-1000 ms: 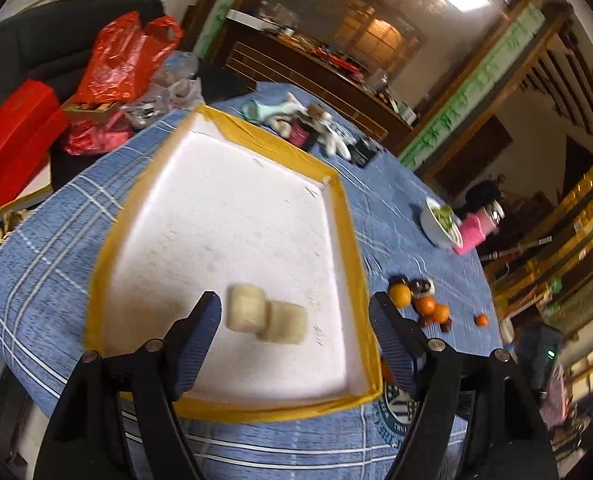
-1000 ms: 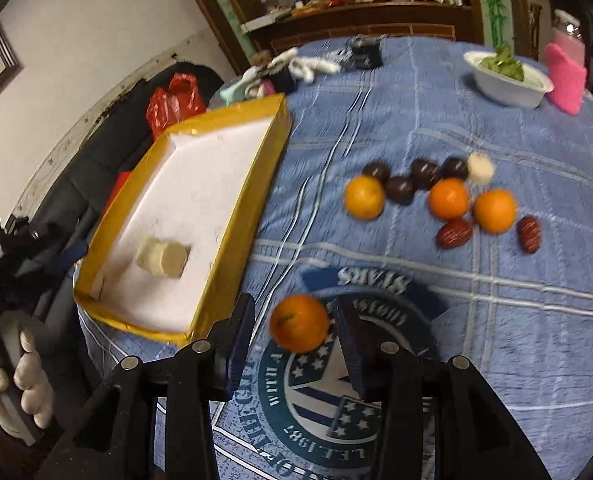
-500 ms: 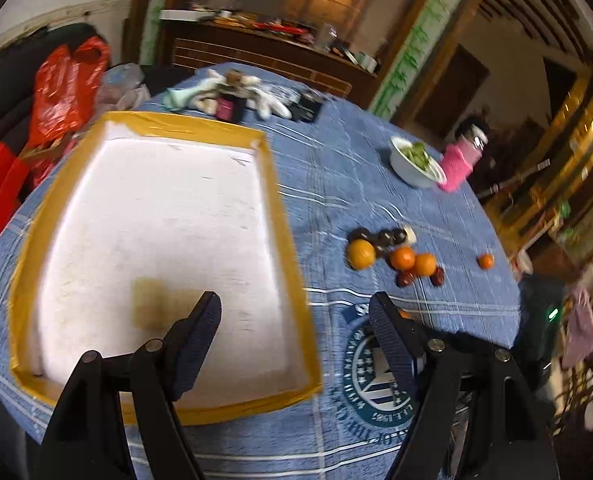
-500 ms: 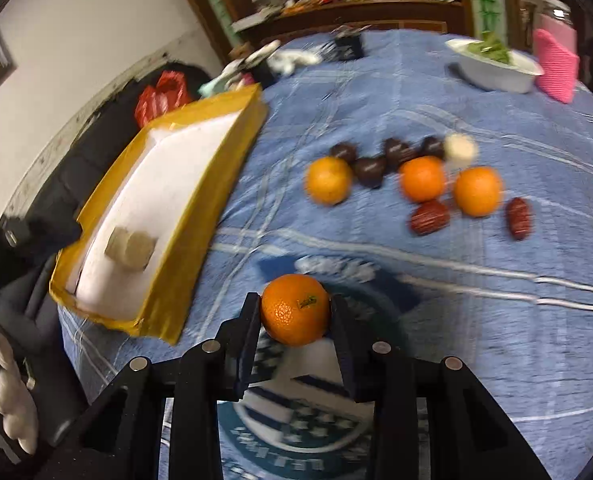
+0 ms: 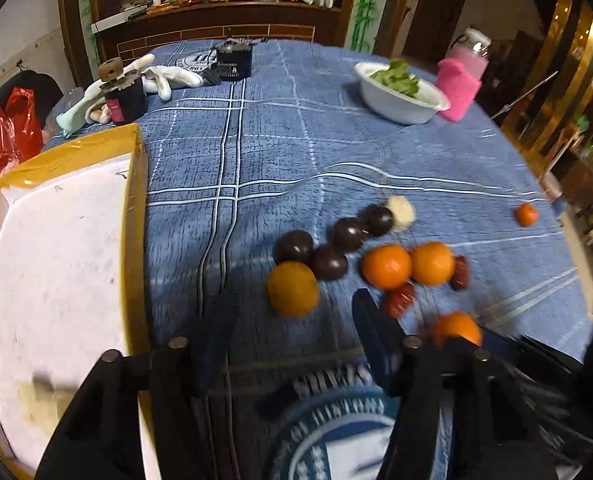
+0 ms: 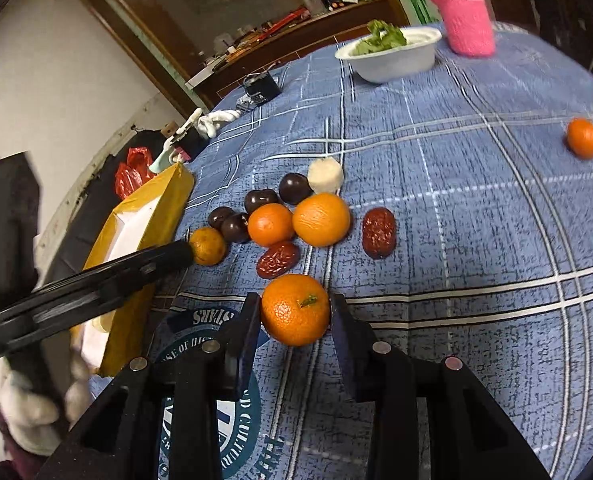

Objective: Organize fruits
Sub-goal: 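Grasp a tangerine with the right tool while the left tool grasps an orange, then lower the tangerine and orange into the tray and open both tools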

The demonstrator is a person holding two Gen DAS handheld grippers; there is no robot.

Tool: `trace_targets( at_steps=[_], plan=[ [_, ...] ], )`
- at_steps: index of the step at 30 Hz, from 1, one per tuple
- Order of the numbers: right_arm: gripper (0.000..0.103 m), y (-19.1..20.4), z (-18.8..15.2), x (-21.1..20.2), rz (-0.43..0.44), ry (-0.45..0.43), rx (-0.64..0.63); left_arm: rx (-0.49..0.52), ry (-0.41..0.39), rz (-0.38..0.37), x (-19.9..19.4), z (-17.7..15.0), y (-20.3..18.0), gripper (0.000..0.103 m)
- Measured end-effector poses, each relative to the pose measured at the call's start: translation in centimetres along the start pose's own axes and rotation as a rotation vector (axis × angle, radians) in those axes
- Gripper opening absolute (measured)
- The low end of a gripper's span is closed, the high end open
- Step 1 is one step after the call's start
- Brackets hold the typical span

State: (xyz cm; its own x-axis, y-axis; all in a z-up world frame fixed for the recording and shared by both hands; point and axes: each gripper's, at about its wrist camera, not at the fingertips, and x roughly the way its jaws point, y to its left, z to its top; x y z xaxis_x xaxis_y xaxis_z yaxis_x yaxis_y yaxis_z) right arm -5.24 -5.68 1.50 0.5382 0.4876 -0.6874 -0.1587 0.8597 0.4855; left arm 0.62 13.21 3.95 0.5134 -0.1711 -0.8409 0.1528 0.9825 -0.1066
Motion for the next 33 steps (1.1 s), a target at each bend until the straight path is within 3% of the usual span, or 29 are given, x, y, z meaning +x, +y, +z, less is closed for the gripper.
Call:
trace_targets(
  at_steps=[4, 6, 8, 16, 20, 23, 29, 33],
  plan=[
    [0.038, -0.1, 0.1, -0.1, 0.026, -0.001, -0.002, 0.013, 0.035, 0.056, 2.4, 0.5, -0.3, 0.055],
    [0.038, 0.1, 0.1, 0.1, 0.034, 0.007, -0.010, 0.008, 0.045, 0.028, 2.9, 0.4, -0.2, 0.040],
    [0.038, 0.1, 0.2, 0.3, 0.033, 0.012, -0.016, 0.022, 0.013, 0.050, 2.3, 0.3, -0.5, 0.029],
    [0.038, 0.3, 0.1, 0.5, -0.006, 0.008, -0.030, -0.068, -0.065, -0.046, -2.5, -1.6, 1.3, 0.029],
    [0.038, 0.8, -0.1, 0.5, -0.041, -0.001, -0.060, -0.157, -0.121, -0.084, -6.2, -3.2, 5.1, 0.029],
    [0.038, 2.0, -0.2, 0.4, -0.068, -0.005, -0.102, -0.243, -0.157, -0.061, -8.6, -4.8, 9.4, 0.029],
    [0.039, 10.0, 0.2, -0.7, 0.042, 0.004, -0.241, -0.414, -0.189, 0.034, -10.7, -8.0, 18.0, 0.029],
    [0.039, 15.8, 0.0, 1.1, 0.092, 0.050, -0.340, -0.479, -0.198, 0.069, -11.3, -9.6, 21.2, 0.030]
  ],
)
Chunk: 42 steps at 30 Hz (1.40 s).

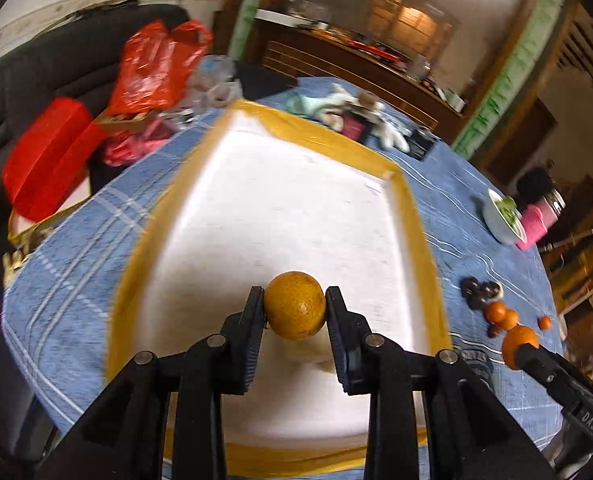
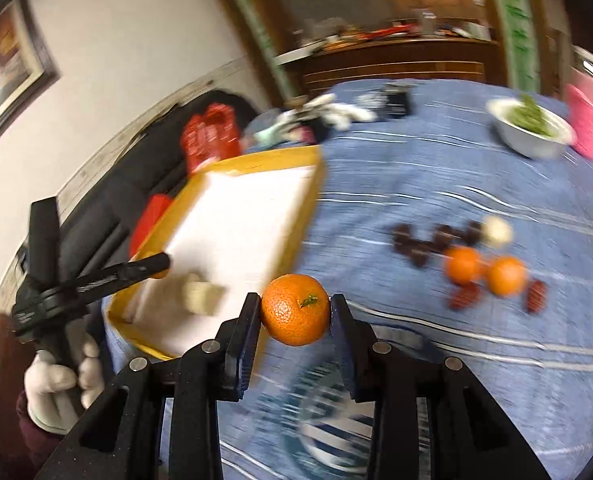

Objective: Organize fruits
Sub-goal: 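Lower the tangerine and orange into the tray and open both tools, then move both tools back over the remaining fruit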

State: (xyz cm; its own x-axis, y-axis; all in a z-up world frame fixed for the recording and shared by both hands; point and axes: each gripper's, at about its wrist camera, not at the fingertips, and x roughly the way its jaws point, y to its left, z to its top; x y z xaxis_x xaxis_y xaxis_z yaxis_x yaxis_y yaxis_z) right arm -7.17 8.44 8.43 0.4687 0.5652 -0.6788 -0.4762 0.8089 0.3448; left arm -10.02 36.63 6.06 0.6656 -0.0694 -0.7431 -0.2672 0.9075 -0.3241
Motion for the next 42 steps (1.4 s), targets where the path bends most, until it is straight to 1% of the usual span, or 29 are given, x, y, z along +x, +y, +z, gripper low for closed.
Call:
trace_targets(
  at_steps=[3, 5, 7, 8, 9, 10, 11, 12, 13, 14, 15, 16, 18, 19, 20, 22, 25, 27, 29, 31, 32, 33, 35, 37, 39, 42],
  plan=[
    [0.039, 3.2, 0.5, 2.9, -0.001, 0.047, -0.056, -0.016, 0.005, 0.002, 0.0, -0.1, 1.4, 0.030],
    [0.039, 4.7, 0.5, 4.7, -0.003, 0.079, -0.077, -0.025, 0.019, -0.009, 0.3, 0.1, 2.3, 0.030],
    [0.039, 5.7, 0.4, 6.3, -0.019, 0.112, -0.094, -0.024, 0.011, -0.011, 0.0, 0.2, 2.8, 0.030],
    [0.039, 6.1, 0.4, 7.0, -0.034, 0.127, -0.106, -0.033, 0.011, -0.029, -0.1, 0.3, 3.1, 0.034],
    [0.040, 6.3, 0.4, 7.5, -0.045, 0.137, -0.116, -0.042, 0.010, -0.047, -0.3, 0.4, 3.4, 0.043],
    [0.040, 6.6, 0.4, 8.0, -0.056, 0.148, -0.127, -0.052, 0.005, -0.056, -0.5, 0.5, 3.6, 0.048],
    [0.041, 6.8, 0.5, 8.5, -0.069, 0.159, -0.134, -0.060, -0.007, -0.058, -0.9, 0.6, 3.9, 0.059],
    [0.041, 6.9, 0.7, 8.9, -0.080, 0.165, -0.134, -0.067, -0.024, -0.068, -1.3, 0.7, 4.1, 0.066],
    [0.041, 6.8, 0.8, 9.0, -0.083, 0.169, -0.126, -0.073, -0.039, -0.083, -1.6, 0.7, 4.2, 0.070],
    [0.041, 6.7, 0.9, 9.1, -0.078, 0.169, -0.117, -0.080, -0.052, -0.096, -2.0, 0.8, 4.4, 0.079],
    [0.041, 6.6, 1.0, 9.1, -0.070, 0.166, -0.108, -0.092, -0.063, -0.100, -2.3, 0.8, 4.4, 0.086],
    [0.042, 6.5, 1.0, 9.0, -0.067, 0.162, -0.102, -0.108, -0.076, -0.108, -2.6, 0.7, 4.3, 0.088],
    [0.042, 6.4, 1.0, 8.4, -0.061, 0.147, -0.091, -0.126, -0.087, -0.154, -3.0, 0.5, 3.9, 0.089],
    [0.042, 6.4, 1.0, 8.0, -0.058, 0.138, -0.083, -0.122, -0.091, -0.196, -3.1, 0.3, 3.5, 0.089],
    [0.042, 6.4, 0.9, 7.5, -0.055, 0.126, -0.075, -0.111, -0.091, -0.243, -3.3, 0.0, 2.7, 0.089],
    [0.043, 6.0, 0.9, 6.3, -0.044, 0.095, -0.044, -0.080, -0.079, -0.284, -3.5, -0.4, 1.2, 0.089],
    [0.053, 4.7, 0.6, 3.9, -0.030, 0.032, 0.013, -0.019, -0.075, -0.264, -4.4, -0.8, -1.1, 0.089],
    [0.060, 3.6, 0.0, 2.0, -0.018, -0.029, 0.051, -0.013, -0.104, -0.275, -5.3, -1.0, -2.3, 0.089],
    [0.061, 2.6, -0.5, 0.1, -0.016, -0.067, 0.074, -0.002, -0.123, -0.265, -6.1, -1.0, -3.5, 0.089],
    [0.061, 1.7, -1.0, -1.7, 0.006, -0.089, 0.113, 0.015, -0.132, -0.273, -7.0, -1.1, -4.6, 0.089],
    [0.061, 0.8, -1.3, -2.8, 0.038, -0.106, 0.156, 0.027, -0.138, -0.286, -7.5, -1.2, -5.6, 0.089],
    [0.061, -0.4, -1.7, -3.8, 0.087, -0.119, 0.217, 0.036, -0.141, -0.295, -8.0, -1.3, -6.1, 0.089],
    [0.061, -2.6, -2.5, -5.6, 0.167, -0.126, 0.326, 0.073, -0.160, -0.315, -9.3, -1.6, -8.0, 0.089],
    [0.061, -4.3, -3.1, -7.1, 0.203, -0.141, 0.383, 0.115, -0.192, -0.332, -11.0, -2.1, -10.2, 0.089],
    [0.061, -5.8, -3.8, -8.9, 0.195, -0.169, 0.409, 0.153, -0.216, -0.351, -12.6, -2.5, -12.1, 0.089],
    [0.063, -8.1, -4.8, -12.8, 0.142, -0.246, 0.434, 0.213, -0.250, -0.379, -15.4, -2.8, -15.3, 0.089]
  ],
)
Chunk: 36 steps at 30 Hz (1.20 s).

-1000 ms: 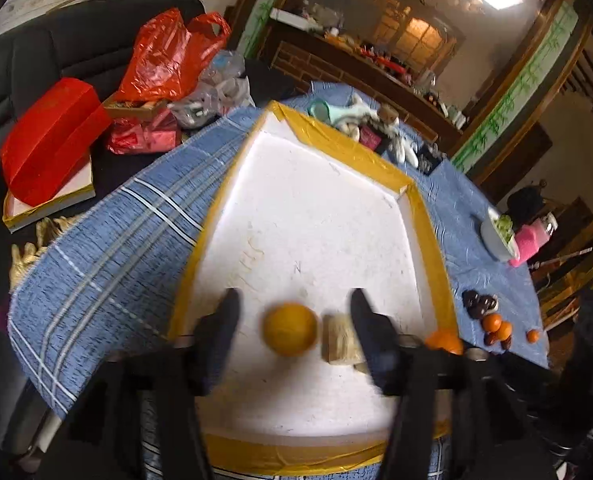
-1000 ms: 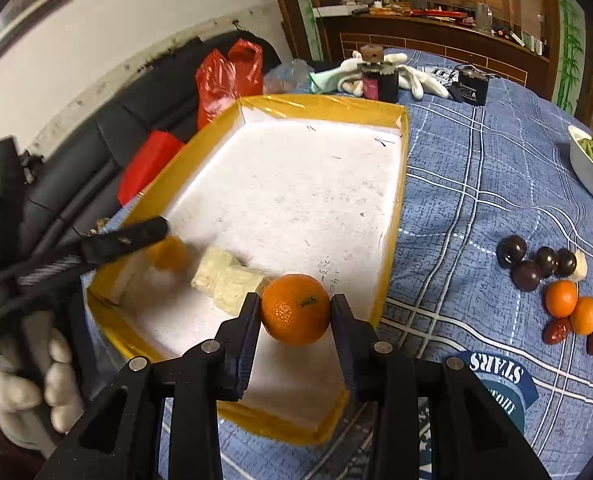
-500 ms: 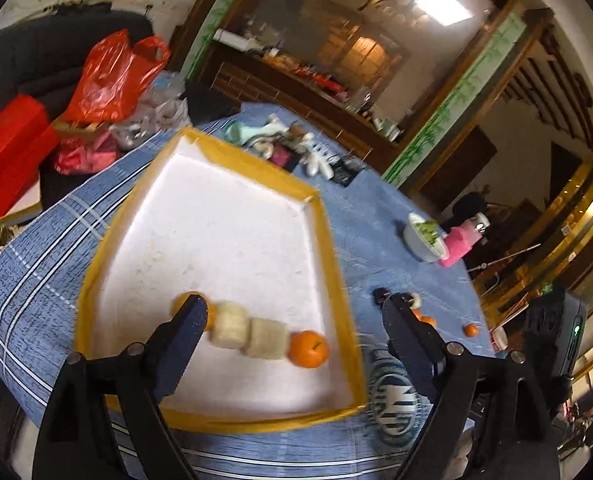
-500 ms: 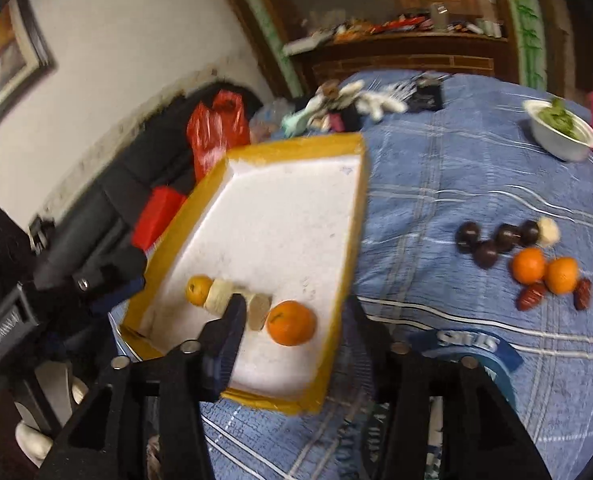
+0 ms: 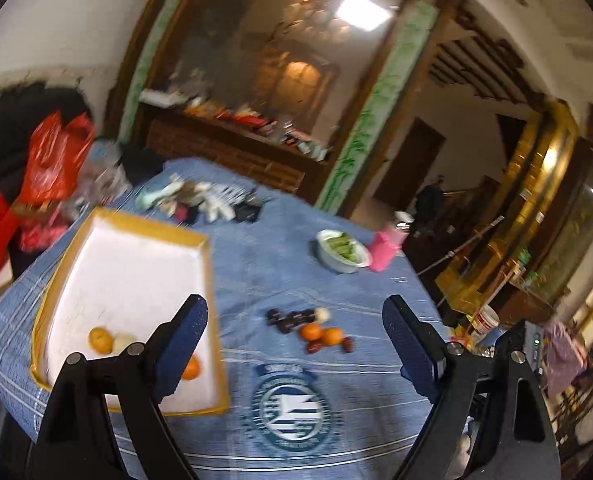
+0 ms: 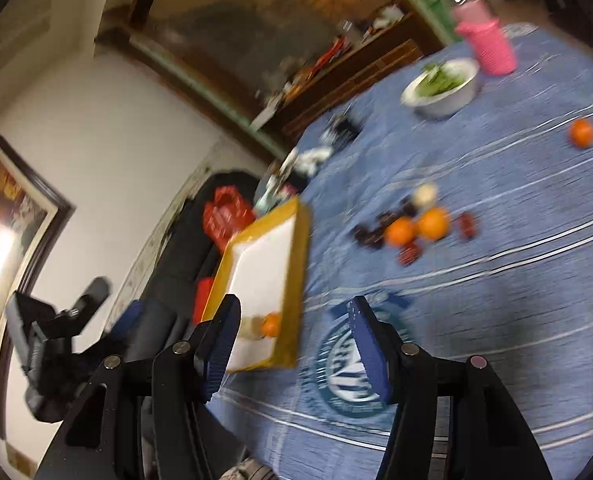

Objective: Organize fruits
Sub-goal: 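Move both tools back over the remaining fruit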

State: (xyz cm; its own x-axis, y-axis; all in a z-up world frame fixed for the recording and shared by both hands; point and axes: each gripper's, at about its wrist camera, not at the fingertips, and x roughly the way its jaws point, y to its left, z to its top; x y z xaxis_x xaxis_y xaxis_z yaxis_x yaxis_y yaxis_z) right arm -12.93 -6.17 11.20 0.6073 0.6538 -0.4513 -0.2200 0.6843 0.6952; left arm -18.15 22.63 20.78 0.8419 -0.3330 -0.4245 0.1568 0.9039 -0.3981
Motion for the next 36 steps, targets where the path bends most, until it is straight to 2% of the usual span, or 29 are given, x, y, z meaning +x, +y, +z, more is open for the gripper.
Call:
trace_targets(
  at_steps=[6, 9, 13, 16, 18, 19, 21, 22, 25, 27, 29, 31, 33, 36],
  plan=[
    [0.062, -2.3, 3.2, -8.5, -0.134, -0.175, -0.013, 0.095, -0.069, -0.099, -3.7, 2.4, -6.1, 0.089],
    [0.062, -2.3, 4.5, -13.4, -0.198, -0.280, -0.026, 0.153, -0.093, -0.122, -5.2, 3.3, -7.9, 0.089],
    [0.063, -1.2, 5.8, -19.4, -0.245, -0.396, -0.035, 0.210, -0.118, -0.117, -6.4, 4.4, -8.8, 0.089],
    [0.063, 0.4, 6.9, -22.5, -0.289, -0.456, -0.048, 0.219, -0.100, -0.119, -6.6, 5.8, -8.4, 0.089],
    [0.063, 1.1, 7.9, -24.5, -0.277, -0.488, -0.030, 0.221, -0.087, -0.112, -6.6, 7.1, -8.0, 0.089],
    [0.063, 1.4, 8.4, -25.6, -0.245, -0.499, -0.009, 0.222, -0.087, -0.110, -6.9, 7.9, -7.8, 0.089],
    [0.063, 2.5, 10.0, -28.1, -0.198, -0.534, 0.021, 0.220, -0.109, -0.100, -7.9, 9.3, -7.3, 0.089],
    [0.063, 3.1, 10.6, -29.0, -0.203, -0.550, 0.014, 0.228, -0.134, -0.079, -8.8, 10.2, -7.0, 0.089],
    [0.066, 6.0, 12.9, -31.6, -0.294, -0.590, -0.037, 0.271, -0.215, -0.001, -11.2, 12.2, -6.4, 0.089],
    [0.075, 7.5, 14.2, -32.4, -0.325, -0.567, -0.063, 0.304, -0.248, 0.047, -12.1, 12.5, -6.1, 0.097],
    [0.077, 8.3, 14.5, -32.2, -0.356, -0.540, -0.090, 0.342, -0.256, 0.062, -11.8, 11.6, -5.6, 0.102],
    [0.082, 8.2, 13.9, -30.7, -0.398, -0.500, -0.119, 0.302, -0.213, 0.038, -9.8, 10.2, -4.3, 0.103],
    [0.082, 7.0, 12.9, -28.4, -0.420, -0.442, -0.140, 0.248, -0.083, -0.004, -6.0, 8.9, -3.2, 0.103],
    [0.082, 3.7, 11.1, -23.4, -0.455, -0.312, -0.167, 0.117, 0.141, -0.069, 1.6, 5.8, -1.5, 0.103]
  ],
)
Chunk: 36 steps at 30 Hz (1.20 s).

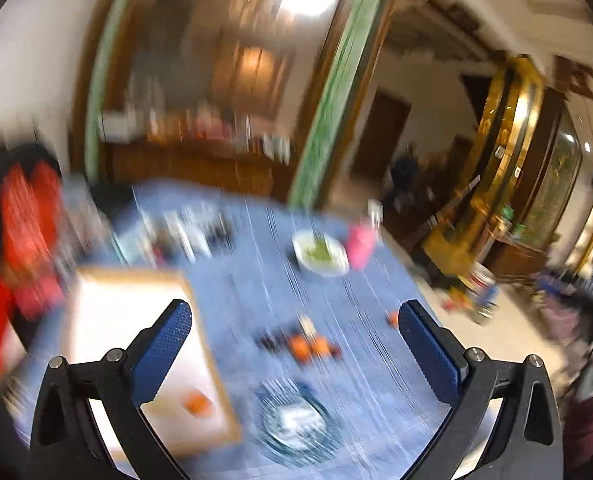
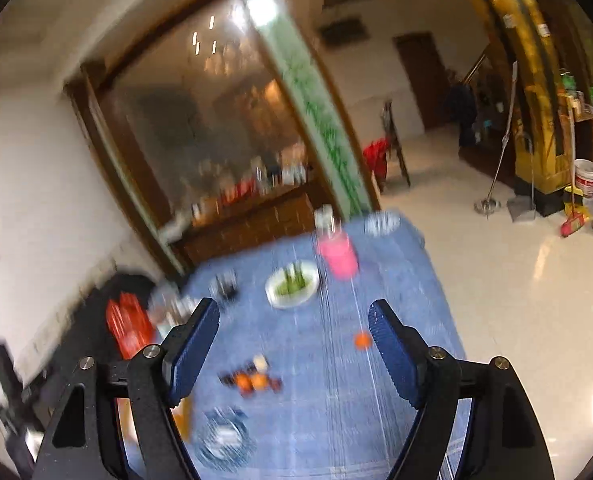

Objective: Organize fruits
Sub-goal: 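Move both tools back over the remaining fruit, then grasp a red date with the right tool while the left tool grasps an orange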

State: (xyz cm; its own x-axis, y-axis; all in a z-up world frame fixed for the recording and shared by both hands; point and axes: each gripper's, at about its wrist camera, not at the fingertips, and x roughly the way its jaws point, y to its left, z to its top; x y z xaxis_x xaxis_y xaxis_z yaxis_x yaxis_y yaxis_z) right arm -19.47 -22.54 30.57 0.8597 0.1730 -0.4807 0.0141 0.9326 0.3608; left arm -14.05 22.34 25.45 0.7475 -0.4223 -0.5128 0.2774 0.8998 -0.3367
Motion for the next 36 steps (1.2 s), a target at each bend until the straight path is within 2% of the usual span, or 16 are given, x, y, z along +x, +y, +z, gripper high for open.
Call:
trace_targets(
  at_steps=[1, 2, 4, 6, 7, 9, 12, 15, 18, 22, 23, 26, 36],
  plan=[
    [0.082, -0.4, -1.4, 2.0, -0.011, 0.050, -0.018, -0.052, 0.074, -0.022, 3.1, -1.0, 0.6, 0.103],
    [0.081, -0.7, -2.7, 4.0, -0.017, 0.099, -0.033, -0.078, 0.115, -0.034, 5.0, -1.8, 1.0, 0.103],
    [0.075, -1.8, -5.6, 8.8, -0.007, 0.207, -0.043, -0.134, 0.208, -0.050, 9.4, -3.4, 1.6, 0.097],
    [0.059, -3.1, -7.9, 12.8, 0.007, 0.295, -0.036, -0.150, 0.276, -0.049, 13.1, -4.6, 1.7, 0.081],
    [0.056, -3.5, -8.8, 15.1, 0.015, 0.338, -0.033, -0.150, 0.296, -0.043, 14.4, -5.1, 1.7, 0.076],
    [0.047, -3.7, -11.1, 19.5, 0.049, 0.420, -0.028, -0.148, 0.326, -0.030, 16.7, -6.3, 1.7, 0.058],
    [0.046, -1.8, -13.0, 24.3, 0.091, 0.490, -0.061, -0.169, 0.360, -0.020, 19.7, -7.0, 2.4, 0.056],
    [0.046, 1.4, -14.2, 28.2, 0.130, 0.508, -0.138, -0.168, 0.374, 0.007, 21.7, -7.2, 3.0, 0.056],
    [0.046, 2.9, -15.6, 30.3, 0.140, 0.525, -0.203, -0.131, 0.391, 0.027, 23.0, -7.6, 2.8, 0.056],
    [0.046, 3.9, -17.3, 33.3, 0.153, 0.547, -0.229, 0.007, 0.389, 0.068, 24.4, -8.1, 0.9, 0.056],
    [0.042, 4.0, -17.5, 33.7, 0.157, 0.545, -0.231, 0.029, 0.387, 0.072, 24.7, -8.1, 0.5, 0.056],
    [0.023, 3.8, -17.6, 33.7, 0.165, 0.525, -0.243, 0.089, 0.393, 0.075, 26.3, -8.3, -0.7, 0.056],
    [0.023, 0.9, -16.4, 32.0, 0.194, 0.479, -0.131, 0.299, 0.372, 0.093, 30.1, -9.2, -5.2, 0.055]
  ],
)
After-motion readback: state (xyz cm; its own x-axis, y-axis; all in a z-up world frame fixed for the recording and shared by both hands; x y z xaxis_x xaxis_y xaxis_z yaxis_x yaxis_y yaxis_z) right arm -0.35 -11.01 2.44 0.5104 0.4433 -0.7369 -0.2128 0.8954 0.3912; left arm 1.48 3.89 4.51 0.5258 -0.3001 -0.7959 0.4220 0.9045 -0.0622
